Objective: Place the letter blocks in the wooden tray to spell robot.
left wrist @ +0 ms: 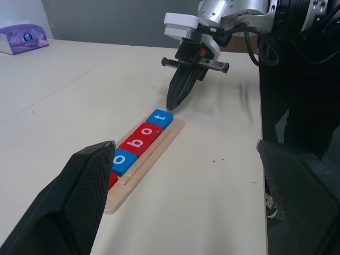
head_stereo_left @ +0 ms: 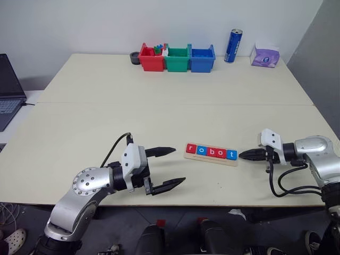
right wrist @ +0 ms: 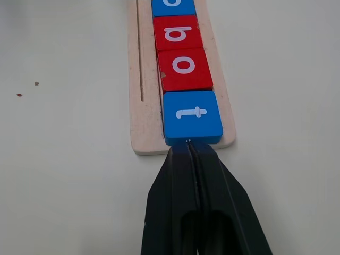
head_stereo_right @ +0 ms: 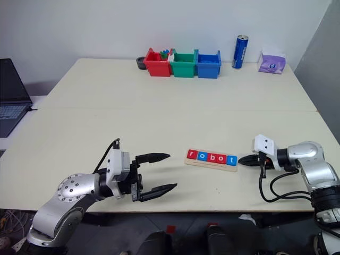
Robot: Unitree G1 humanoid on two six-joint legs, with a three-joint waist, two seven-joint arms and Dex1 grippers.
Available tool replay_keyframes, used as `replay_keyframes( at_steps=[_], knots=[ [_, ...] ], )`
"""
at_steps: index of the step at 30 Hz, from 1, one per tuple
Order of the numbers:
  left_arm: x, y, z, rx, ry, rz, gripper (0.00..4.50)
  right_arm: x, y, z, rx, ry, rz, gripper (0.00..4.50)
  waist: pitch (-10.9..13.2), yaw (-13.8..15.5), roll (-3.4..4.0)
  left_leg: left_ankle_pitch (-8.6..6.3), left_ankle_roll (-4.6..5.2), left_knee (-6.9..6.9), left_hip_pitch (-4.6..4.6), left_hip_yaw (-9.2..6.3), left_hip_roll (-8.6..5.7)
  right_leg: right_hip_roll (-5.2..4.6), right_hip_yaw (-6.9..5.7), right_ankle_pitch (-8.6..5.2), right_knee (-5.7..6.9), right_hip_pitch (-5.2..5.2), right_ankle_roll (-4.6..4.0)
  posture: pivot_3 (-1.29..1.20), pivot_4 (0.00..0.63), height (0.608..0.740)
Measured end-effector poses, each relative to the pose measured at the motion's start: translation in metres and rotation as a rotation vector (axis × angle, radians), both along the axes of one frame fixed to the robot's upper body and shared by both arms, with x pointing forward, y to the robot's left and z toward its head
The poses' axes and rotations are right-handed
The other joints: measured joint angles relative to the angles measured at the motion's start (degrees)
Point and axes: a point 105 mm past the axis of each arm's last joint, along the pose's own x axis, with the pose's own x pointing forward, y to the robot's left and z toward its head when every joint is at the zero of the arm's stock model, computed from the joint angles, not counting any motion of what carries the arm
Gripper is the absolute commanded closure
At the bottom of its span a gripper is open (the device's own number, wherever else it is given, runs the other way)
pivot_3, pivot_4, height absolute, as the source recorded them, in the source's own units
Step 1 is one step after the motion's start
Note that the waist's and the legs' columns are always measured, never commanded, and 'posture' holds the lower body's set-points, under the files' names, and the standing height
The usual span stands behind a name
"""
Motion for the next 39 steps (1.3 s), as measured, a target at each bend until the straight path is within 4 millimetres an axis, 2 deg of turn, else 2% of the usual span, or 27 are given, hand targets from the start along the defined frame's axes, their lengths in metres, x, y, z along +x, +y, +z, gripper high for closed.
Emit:
replay_keyframes(
  at_steps=[12,19,26,30,33,37,39],
  knots=[
    [-0.002,-0.001,0.000,0.005,0.008,-0.004,0.00,0.003,0.006,-0.004,0.012,-0.009,-0.001,4.46,0.00,-0.02,0.00,0.00,0.00,0.00,0.01,0.00,0.00,0.00,0.00,0.00,0.00,0.00,-0.01,0.00,0.150,0.740],
    [-0.003,-0.001,0.000,0.004,0.009,-0.004,0.00,0.007,0.008,0.002,0.013,-0.035,0.008,4.46,0.00,-0.01,0.00,0.00,0.00,0.00,0.01,-0.01,0.00,0.00,-0.01,0.01,0.01,0.00,-0.02,0.00,0.150,0.740],
    [-0.003,-0.001,0.000,0.004,0.010,-0.004,0.00,0.005,0.003,0.002,0.006,-0.006,-0.009,4.46,0.00,0.01,0.00,0.00,0.00,0.00,0.00,-0.01,0.00,-0.01,0.00,0.03,0.00,0.00,-0.05,0.00,0.150,0.740],
    [-0.001,0.003,0.001,0.005,0.004,0.014,0.00,-0.006,0.008,0.011,0.059,0.046,-0.018,3.56,0.00,-0.02,0.00,0.00,0.00,0.00,0.00,-0.03,0.02,-0.01,-0.01,0.02,0.02,0.00,-0.03,0.00,0.150,0.740],
    [-0.001,0.005,0.001,0.006,0.000,0.022,0.00,-0.017,0.013,0.013,0.093,0.079,-0.008,2.50,0.00,0.03,0.00,0.00,0.00,0.00,0.00,-0.04,0.01,-0.01,-0.01,-0.01,0.01,0.00,0.02,0.00,0.150,0.740],
    [-0.002,0.009,-0.001,0.006,0.000,0.033,0.00,-0.036,0.019,0.006,0.092,0.105,0.009,1.09,0.00,0.05,0.00,0.00,0.00,0.00,-0.02,-0.04,0.01,-0.01,-0.02,-0.07,0.00,0.00,0.11,0.00,0.150,0.740],
    [-0.003,0.009,-0.002,0.009,0.004,0.028,0.00,-0.044,0.023,-0.002,0.094,0.119,0.007,1.09,0.00,0.05,0.00,0.00,0.00,0.00,-0.01,-0.02,0.00,-0.01,-0.01,-0.09,0.00,0.00,0.16,0.00,0.150,0.740]
  ],
)
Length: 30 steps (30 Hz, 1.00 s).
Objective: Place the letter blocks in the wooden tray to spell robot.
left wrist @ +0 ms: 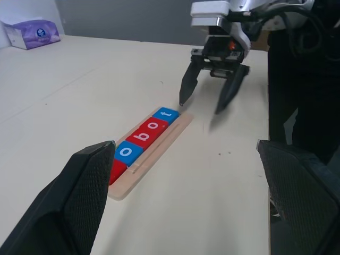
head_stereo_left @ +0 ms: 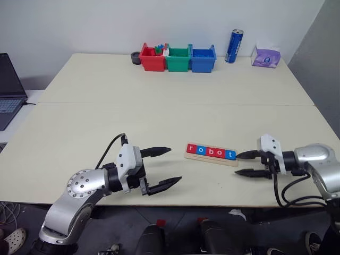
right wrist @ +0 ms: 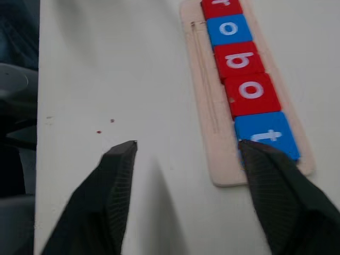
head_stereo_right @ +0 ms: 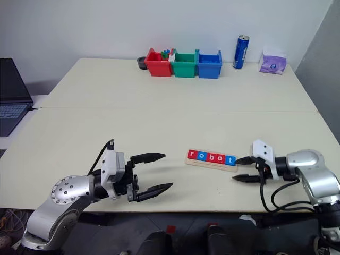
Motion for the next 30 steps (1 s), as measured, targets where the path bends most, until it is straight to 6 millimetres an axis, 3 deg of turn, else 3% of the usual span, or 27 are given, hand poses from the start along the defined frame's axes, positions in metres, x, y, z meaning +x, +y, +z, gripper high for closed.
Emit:
replay_keyframes(
  at_steps=[2,3,12,21,30],
  knots=[
    [0.000,0.000,0.000,0.001,0.002,-0.001,0.00,-0.005,0.003,-0.003,0.008,0.010,-0.003,1.09,0.00,0.00,0.00,0.00,0.00,0.01,0.00,0.01,0.00,0.00,0.01,0.00,0.01,0.00,0.00,0.00,0.150,0.740],
    [0.000,0.000,-0.001,0.001,0.002,0.000,0.00,-0.006,0.005,-0.003,0.014,0.009,-0.002,1.57,0.00,-0.05,0.00,0.00,0.00,0.01,0.01,0.01,0.00,0.00,0.01,0.00,0.01,0.00,0.01,0.00,0.150,0.740],
    [-0.001,0.001,-0.003,0.001,0.010,0.004,0.00,-0.005,0.018,-0.008,0.063,-0.012,-0.044,4.48,0.00,-0.02,0.00,0.00,0.00,0.01,0.01,0.00,0.00,0.03,0.00,0.00,0.01,0.00,0.01,0.00,0.150,0.740],
    [-0.001,0.001,-0.002,0.003,0.009,0.006,0.00,0.002,0.005,-0.025,0.001,-0.027,-0.086,4.48,0.00,-0.03,0.00,0.00,0.00,0.01,0.01,0.01,0.00,0.03,0.00,-0.01,0.00,0.00,0.01,0.00,0.150,0.740],
    [0.002,0.001,0.000,0.005,0.008,0.018,0.00,0.011,0.002,-0.024,-0.015,-0.085,-0.080,4.48,-0.01,-0.03,-0.01,0.00,0.00,0.02,0.03,0.01,0.00,0.03,0.01,0.00,0.01,0.02,0.01,0.00,0.150,0.740]
  ],
)
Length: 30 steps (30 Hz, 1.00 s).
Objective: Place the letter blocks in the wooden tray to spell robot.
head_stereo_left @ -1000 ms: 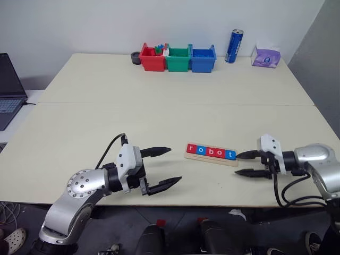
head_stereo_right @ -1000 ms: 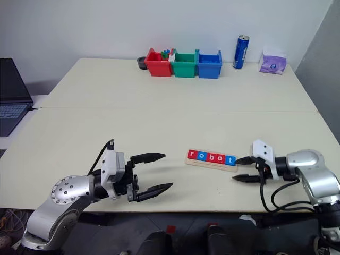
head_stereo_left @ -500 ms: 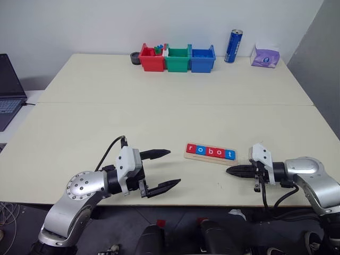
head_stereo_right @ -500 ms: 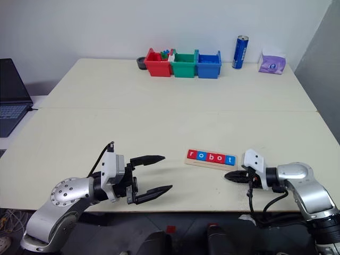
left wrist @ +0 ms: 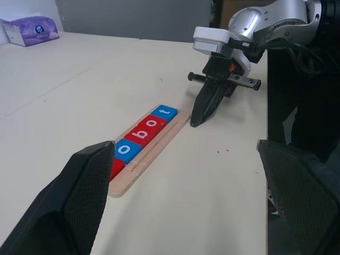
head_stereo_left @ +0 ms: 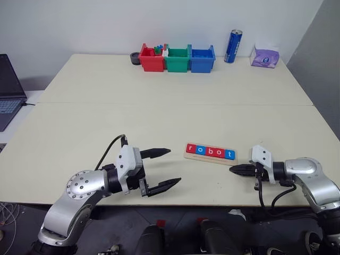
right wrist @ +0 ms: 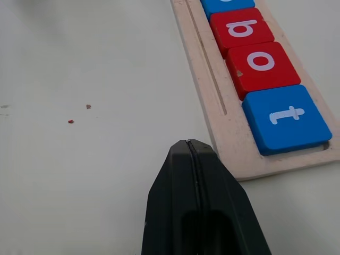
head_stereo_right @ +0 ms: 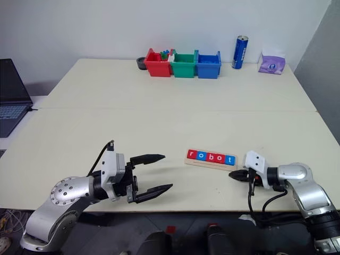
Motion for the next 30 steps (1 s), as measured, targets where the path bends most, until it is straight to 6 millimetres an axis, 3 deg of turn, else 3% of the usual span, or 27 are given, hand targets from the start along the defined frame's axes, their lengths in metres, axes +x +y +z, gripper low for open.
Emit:
replay_keyframes(
  at_steps=[25,30],
  knots=[
    [-0.001,-0.003,0.003,0.005,-0.003,-0.008,0.00,0.009,-0.005,0.002,-0.016,-0.034,-0.023,4.48,-0.01,0.01,0.00,0.00,0.00,0.00,0.00,-0.01,0.00,-0.01,0.00,0.01,0.00,0.01,0.00,0.00,0.150,0.740],
    [0.003,0.008,0.002,0.045,-0.001,0.043,0.00,-0.008,0.002,0.009,0.058,0.093,-0.030,2.87,0.00,0.02,0.02,0.00,0.00,-0.02,-0.02,-0.05,0.02,-0.01,0.01,0.00,0.00,-0.01,-0.01,0.00,0.150,0.740]
  ],
)
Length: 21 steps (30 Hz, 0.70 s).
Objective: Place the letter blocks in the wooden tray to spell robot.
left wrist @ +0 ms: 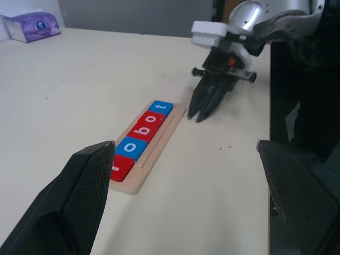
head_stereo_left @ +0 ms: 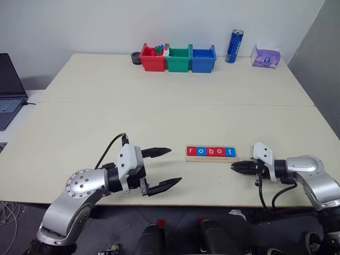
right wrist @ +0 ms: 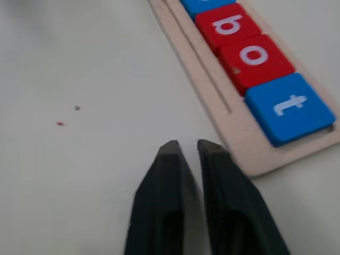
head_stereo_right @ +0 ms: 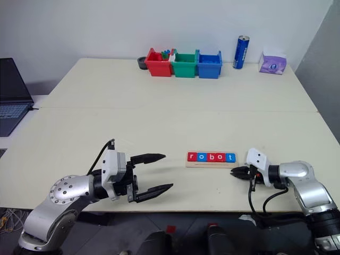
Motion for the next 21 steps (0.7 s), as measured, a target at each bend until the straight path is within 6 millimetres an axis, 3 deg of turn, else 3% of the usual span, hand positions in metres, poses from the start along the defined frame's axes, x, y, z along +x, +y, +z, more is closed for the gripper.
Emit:
replay_keyframes(
  at_steps=[5,8,13,21],
  knots=[
    [0.004,0.017,-0.007,0.045,0.019,0.107,0.00,-0.003,0.004,0.034,0.057,-0.040,-0.063,1.08,0.00,-0.05,0.00,0.00,0.00,0.00,0.00,-0.02,0.00,0.01,-0.03,-0.01,-0.01,0.00,0.01,0.00,0.150,0.740],
    [0.003,0.023,-0.016,0.064,0.048,0.159,0.00,-0.009,0.003,0.031,0.040,-0.047,-0.135,0.06,0.00,0.11,-0.01,0.00,0.00,-0.01,-0.06,-0.03,0.00,0.00,-0.01,-0.02,-0.05,-0.01,0.02,0.00,0.150,0.740],
    [0.001,0.028,-0.025,0.081,0.073,0.190,0.00,-0.025,0.009,0.014,0.022,-0.021,-0.255,0.02,0.00,0.14,-0.01,0.00,-0.01,0.00,-0.08,-0.01,0.00,-0.04,0.02,-0.03,-0.03,-0.04,0.03,0.00,0.150,0.740],
    [0.000,0.027,-0.025,0.088,0.074,0.176,0.00,-0.021,0.004,0.020,0.013,-0.070,-0.365,0.02,-0.01,0.07,-0.01,0.00,-0.01,-0.02,-0.04,0.03,-0.03,-0.02,-0.02,-0.02,-0.03,-0.04,0.03,0.00,0.150,0.740]
  ],
)
